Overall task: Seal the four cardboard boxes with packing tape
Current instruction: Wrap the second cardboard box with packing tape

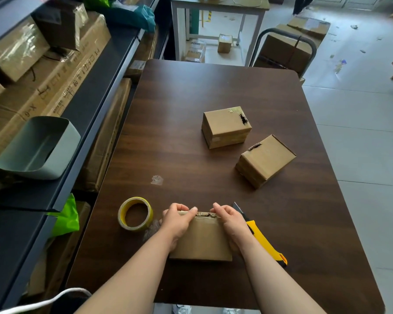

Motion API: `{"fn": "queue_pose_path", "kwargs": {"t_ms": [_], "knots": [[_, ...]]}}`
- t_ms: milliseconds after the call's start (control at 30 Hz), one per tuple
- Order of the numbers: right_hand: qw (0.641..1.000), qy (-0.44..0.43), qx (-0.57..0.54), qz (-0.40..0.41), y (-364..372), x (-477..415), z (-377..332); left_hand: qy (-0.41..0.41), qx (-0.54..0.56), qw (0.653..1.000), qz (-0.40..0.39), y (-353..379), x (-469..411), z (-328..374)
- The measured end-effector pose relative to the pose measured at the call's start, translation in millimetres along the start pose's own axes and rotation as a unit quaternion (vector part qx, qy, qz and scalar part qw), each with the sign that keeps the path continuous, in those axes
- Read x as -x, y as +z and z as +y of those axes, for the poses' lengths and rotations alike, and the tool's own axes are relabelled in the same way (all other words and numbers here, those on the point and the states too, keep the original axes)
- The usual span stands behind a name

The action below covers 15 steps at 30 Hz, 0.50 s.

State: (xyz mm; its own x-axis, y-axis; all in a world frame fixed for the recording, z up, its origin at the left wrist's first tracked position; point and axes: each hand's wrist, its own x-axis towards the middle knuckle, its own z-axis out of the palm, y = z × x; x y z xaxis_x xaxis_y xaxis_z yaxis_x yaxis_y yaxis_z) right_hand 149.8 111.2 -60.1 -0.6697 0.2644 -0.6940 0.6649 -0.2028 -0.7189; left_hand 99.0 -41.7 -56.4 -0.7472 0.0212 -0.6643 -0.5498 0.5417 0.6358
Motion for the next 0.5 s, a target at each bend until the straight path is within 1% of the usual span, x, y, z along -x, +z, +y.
{"fn": "queue_pose_path", "kwargs": {"t_ms": [133, 367, 433, 500], "knots": [[0.999, -0.025, 0.035, 0.032, 3.7, -1.3, 3.6, 0.014, -0.034, 0.999, -0.001, -1.2, -0.7, -2.5], [0.994, -0.061, 0.089, 0.0, -1.7, -5.8, 3.5, 0.02, -0.07, 0.997, 0.017, 1.1, -1.6, 0.5], [0.994, -0.062, 0.094, -0.003, -2.2, -4.5, 1.8, 0.018, -0.064, 0.998, 0.015, 0.4, -1.6, 0.7], [0.997, -0.045, 0.068, -0.016, -2.4, 0.2, -0.6, 0.008, -0.047, 0.999, 0.007, 0.0, -1.4, 1.3]]}}
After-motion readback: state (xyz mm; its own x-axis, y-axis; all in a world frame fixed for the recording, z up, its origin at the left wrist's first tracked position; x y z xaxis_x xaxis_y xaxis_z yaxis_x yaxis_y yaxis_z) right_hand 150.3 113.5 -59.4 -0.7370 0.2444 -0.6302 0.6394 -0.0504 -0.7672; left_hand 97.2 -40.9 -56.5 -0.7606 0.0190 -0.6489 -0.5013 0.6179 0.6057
